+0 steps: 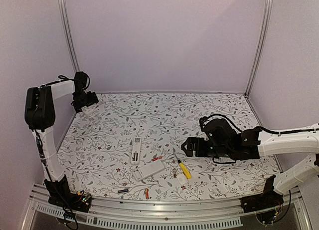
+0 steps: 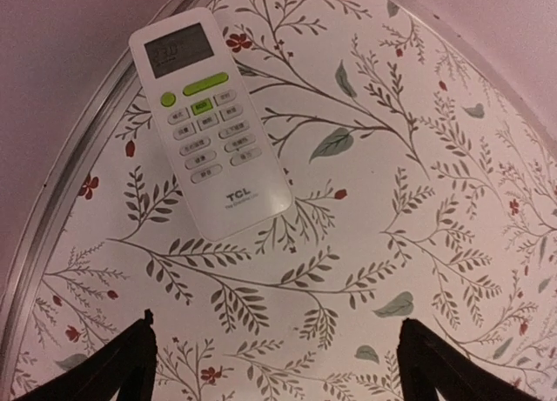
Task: Unload the batteries from the remote control
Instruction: Move the remote control to the center of the board.
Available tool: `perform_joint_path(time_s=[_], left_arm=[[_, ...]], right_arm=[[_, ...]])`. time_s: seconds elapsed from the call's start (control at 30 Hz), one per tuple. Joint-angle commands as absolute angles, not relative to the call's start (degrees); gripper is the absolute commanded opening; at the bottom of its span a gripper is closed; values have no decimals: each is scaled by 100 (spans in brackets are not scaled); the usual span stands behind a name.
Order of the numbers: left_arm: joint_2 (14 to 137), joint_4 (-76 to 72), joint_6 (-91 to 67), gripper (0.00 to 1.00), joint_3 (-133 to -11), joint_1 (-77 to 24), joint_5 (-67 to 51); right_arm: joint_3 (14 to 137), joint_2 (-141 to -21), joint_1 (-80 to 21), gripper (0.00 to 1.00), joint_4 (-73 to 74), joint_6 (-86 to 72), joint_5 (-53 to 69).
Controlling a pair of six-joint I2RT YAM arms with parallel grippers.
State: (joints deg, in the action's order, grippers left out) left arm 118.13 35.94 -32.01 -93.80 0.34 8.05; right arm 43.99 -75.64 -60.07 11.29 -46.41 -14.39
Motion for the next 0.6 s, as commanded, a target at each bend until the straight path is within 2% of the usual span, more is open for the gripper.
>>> perform_joint_path(time_s=[0.0, 0.57], left_arm=[[12256, 3717, -3254, 96, -9662, 352, 855], [13590, 3967, -3272, 95, -11027, 640, 635]], right_arm=[[4602, -7658, -5960, 99, 1234, -4554, -1406], [4934, -7985, -5863, 99, 1311, -4464, -1376]])
